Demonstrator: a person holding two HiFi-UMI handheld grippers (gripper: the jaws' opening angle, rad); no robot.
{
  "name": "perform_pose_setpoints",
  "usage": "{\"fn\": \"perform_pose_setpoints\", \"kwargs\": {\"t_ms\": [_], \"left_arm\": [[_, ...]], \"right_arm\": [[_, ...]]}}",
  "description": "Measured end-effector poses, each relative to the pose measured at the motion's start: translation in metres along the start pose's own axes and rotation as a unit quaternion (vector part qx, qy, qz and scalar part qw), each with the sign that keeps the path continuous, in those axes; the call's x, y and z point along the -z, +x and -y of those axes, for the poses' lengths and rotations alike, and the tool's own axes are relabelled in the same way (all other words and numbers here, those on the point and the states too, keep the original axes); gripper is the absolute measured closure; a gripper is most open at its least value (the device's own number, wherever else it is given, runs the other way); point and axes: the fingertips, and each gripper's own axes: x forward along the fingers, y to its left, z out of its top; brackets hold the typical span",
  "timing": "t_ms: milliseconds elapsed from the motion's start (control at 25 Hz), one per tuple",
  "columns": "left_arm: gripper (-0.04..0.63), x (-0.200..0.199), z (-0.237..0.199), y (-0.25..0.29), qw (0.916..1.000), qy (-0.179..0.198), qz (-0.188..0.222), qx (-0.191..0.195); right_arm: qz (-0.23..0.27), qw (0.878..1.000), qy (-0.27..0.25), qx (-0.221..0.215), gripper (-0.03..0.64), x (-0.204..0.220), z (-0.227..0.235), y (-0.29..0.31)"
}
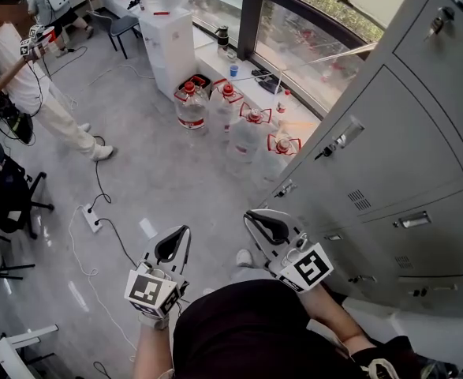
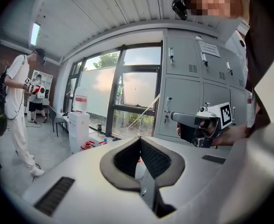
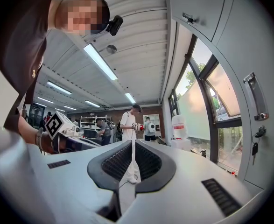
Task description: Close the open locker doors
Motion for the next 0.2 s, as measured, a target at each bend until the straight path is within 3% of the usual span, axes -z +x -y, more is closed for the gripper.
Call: {"fn": "perform_pose_setpoints", "kwargs": {"t_ms": [200], "left_arm": [[0.577,-0.0016,0.0046,0.0025,1.0000,0.002,-0.001,0.003]], "right_arm": [[-0.003,1.000,-0.002,0.008,0.571,0.0005,0.0041,-0.0072]]}}
